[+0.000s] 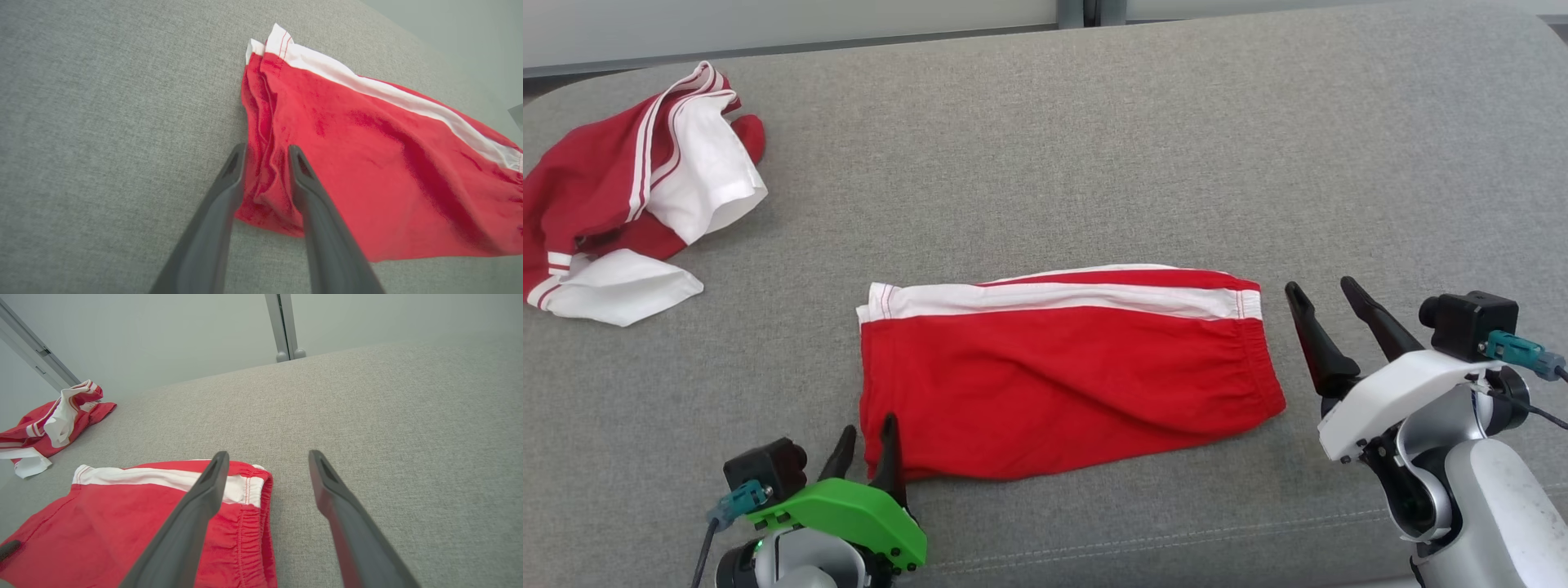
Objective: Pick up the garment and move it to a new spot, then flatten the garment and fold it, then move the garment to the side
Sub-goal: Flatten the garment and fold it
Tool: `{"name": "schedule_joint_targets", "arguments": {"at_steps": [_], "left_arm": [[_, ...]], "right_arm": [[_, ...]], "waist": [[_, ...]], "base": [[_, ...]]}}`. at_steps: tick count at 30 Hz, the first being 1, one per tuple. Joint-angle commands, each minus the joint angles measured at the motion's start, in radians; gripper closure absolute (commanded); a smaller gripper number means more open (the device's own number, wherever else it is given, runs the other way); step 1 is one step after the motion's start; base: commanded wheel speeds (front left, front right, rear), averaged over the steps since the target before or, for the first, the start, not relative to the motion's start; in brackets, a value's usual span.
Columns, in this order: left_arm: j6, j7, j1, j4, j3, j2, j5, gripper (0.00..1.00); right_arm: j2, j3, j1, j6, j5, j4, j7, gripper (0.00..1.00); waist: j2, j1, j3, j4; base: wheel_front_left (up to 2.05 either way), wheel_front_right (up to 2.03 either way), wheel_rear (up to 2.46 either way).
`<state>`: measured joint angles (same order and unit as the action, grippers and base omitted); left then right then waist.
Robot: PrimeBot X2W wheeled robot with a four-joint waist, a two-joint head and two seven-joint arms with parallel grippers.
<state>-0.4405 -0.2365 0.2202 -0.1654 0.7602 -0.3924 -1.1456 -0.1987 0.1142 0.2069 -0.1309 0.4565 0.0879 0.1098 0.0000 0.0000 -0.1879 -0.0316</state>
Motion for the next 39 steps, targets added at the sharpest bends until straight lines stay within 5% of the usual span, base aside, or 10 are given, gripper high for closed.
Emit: {"name": "schedule_joint_targets", "arguments": {"at_steps": [1, 20, 29, 39], "left_arm": [[-0.006, -0.011, 0.009, -0.009, -0.009, -0.001, 0.018, 0.0], [-0.006, -0.029, -0.051, 0.084, -0.123, -0.005, 0.231, 0.0], [-0.005, -0.028, -0.057, 0.116, -0.119, 0.016, 0.264, 0.0], [-0.002, -0.025, -0.041, 0.12, -0.112, 0.025, 0.268, 0.0]], "right_arm": [[-0.002, -0.001, -0.001, 0.0, 0.007, 0.005, -0.004, 0.0], [0.03, -0.061, -0.129, 0.0, 0.014, 0.051, -0.013, 0.0], [0.045, -0.083, -0.09, 0.0, 0.046, 0.187, -0.045, 0.0], [-0.013, -0.055, 0.019, 0.0, 0.128, 0.369, -0.007, 0.0]], "waist": [[0.0, 0.0, 0.002, -0.003], [0.0, 0.0, 0.05, 0.083], [0.0, 0.0, 0.021, 0.177], [0.0, 0.0, -0.002, 0.245]], "base": [[0.0, 0.0, 0.0], [0.0, 0.0, 0.0], [0.0, 0.0, 0.0], [0.0, 0.0, 0.0]]}}
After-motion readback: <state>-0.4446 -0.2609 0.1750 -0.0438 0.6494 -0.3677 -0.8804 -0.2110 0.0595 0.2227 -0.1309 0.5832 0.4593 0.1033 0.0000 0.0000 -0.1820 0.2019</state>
